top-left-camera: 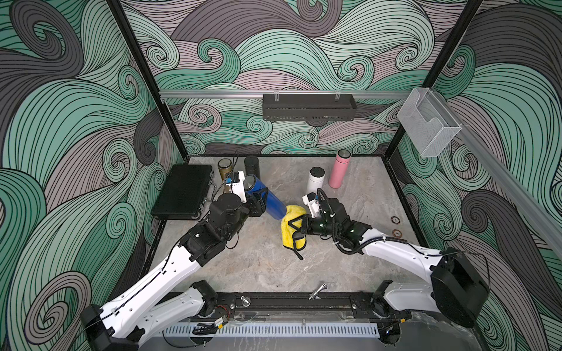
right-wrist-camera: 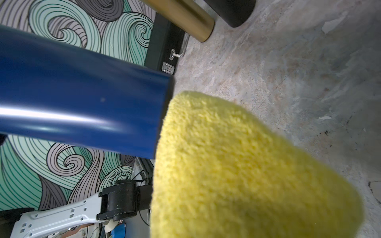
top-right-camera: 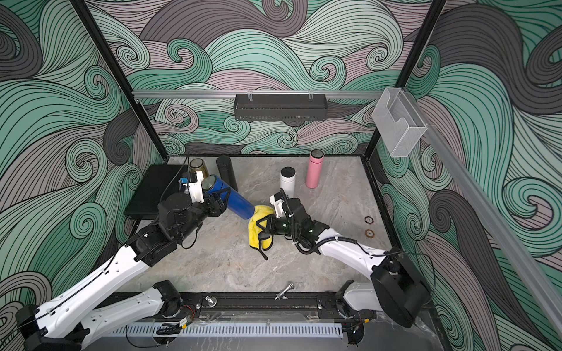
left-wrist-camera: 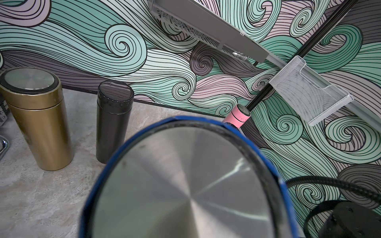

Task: Wipe the surface of the thermos
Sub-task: Wipe the dirt from the surface of the thermos.

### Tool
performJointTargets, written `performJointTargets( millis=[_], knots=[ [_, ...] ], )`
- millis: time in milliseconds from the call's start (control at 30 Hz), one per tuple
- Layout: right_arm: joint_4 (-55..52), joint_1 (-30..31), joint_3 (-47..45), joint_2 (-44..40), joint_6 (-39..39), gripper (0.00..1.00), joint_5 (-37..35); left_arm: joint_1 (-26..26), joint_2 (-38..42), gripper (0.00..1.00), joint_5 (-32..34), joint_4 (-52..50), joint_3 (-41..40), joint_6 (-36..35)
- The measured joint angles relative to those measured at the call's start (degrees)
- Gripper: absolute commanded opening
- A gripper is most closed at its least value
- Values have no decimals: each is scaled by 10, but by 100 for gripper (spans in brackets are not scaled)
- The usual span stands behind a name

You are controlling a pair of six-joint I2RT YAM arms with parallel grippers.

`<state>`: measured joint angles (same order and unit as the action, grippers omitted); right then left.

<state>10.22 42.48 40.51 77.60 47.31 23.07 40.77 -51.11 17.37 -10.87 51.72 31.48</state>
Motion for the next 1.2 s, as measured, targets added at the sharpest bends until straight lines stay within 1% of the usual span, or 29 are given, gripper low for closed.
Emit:
performJointTargets(
  millis=[133, 267, 367, 467, 600, 1000, 1100, 1200],
  knots=[
    [37, 2, 3, 66, 12, 0, 8, 0, 1, 0, -3, 0, 0, 1],
    [56, 9, 37, 116, 13, 0, 18, 0, -2, 0, -7, 1, 0, 1],
    [75, 13, 70, 129, 13, 0, 28, 0, -7, 0, -8, 2, 0, 1],
    [87, 13, 77, 128, 13, 0, 33, -6, -8, 0, 1, 8, 0, 1],
    [79, 13, 71, 112, 12, 0, 34, -6, -9, 0, 1, 11, 0, 1],
    [13, 10, -1, -51, -3, 0, -3, -5, -17, 0, -2, 26, 0, 2],
    [11, 9, -3, -57, -6, 0, -9, -5, -19, 0, -3, 24, 0, 2],
    [13, 10, -7, -35, -8, 0, -13, -5, -19, 0, -7, 23, 0, 2]
  ],
)
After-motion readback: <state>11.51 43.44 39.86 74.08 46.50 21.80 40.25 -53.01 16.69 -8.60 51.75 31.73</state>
